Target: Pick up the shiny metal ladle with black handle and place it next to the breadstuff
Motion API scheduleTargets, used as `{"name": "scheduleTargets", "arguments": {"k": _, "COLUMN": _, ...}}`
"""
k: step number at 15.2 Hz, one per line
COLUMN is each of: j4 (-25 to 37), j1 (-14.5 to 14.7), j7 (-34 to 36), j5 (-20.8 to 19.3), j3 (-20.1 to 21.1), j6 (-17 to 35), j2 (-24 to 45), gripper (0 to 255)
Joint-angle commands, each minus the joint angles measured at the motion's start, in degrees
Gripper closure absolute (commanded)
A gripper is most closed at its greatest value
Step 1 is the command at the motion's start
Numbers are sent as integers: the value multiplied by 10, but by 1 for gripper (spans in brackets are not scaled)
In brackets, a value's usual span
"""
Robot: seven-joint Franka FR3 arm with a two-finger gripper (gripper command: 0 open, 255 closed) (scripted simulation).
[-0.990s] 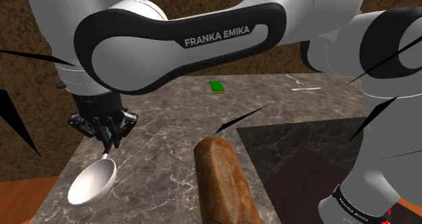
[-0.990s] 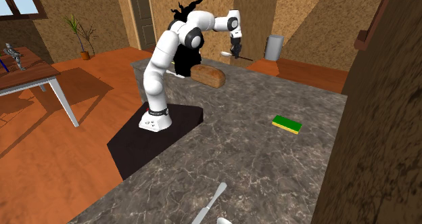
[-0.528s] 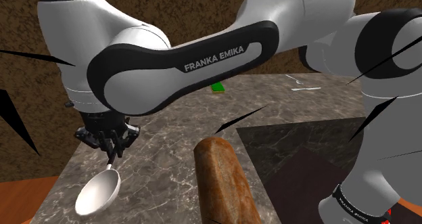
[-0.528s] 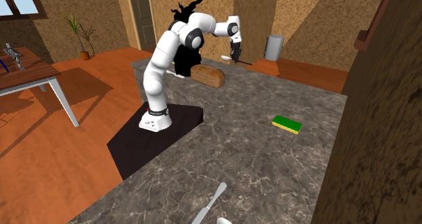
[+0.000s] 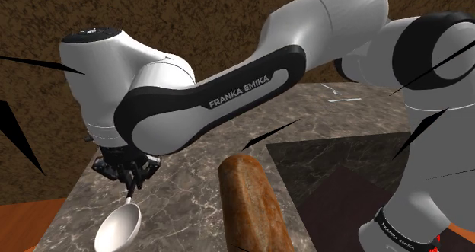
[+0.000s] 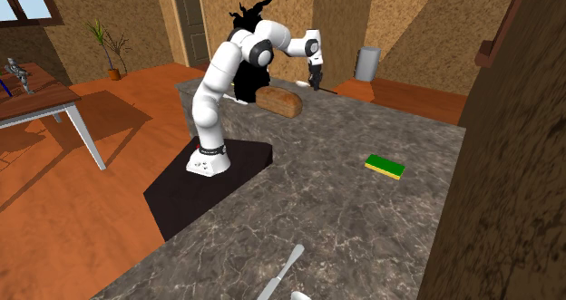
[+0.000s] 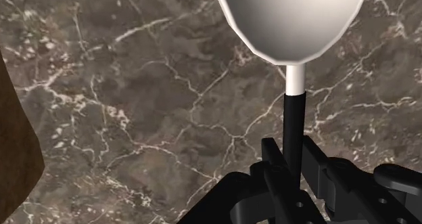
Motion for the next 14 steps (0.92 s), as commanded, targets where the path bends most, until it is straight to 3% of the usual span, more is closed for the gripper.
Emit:
{"name": "scheduleTargets", "arguments": {"k": 1, "j4": -7, "j1": 2, "j7": 5, "j5": -4, "j3": -2, "j6": 13, "j2": 6, "gripper": 255}}
{"name": "scheduleTargets", "arguments": {"k": 10, "j4": -41, "j1": 5, "j7": 23, "j5": -25, "j3": -15, "j6": 70, "j2": 33, "gripper": 255}}
{"name": "scheduleTargets", "arguments": {"k": 14, "j4": -41, "j1": 5, "j7": 23, "j5": -25, "j3": -15, "j6": 70, "j2": 33, "gripper": 255}}
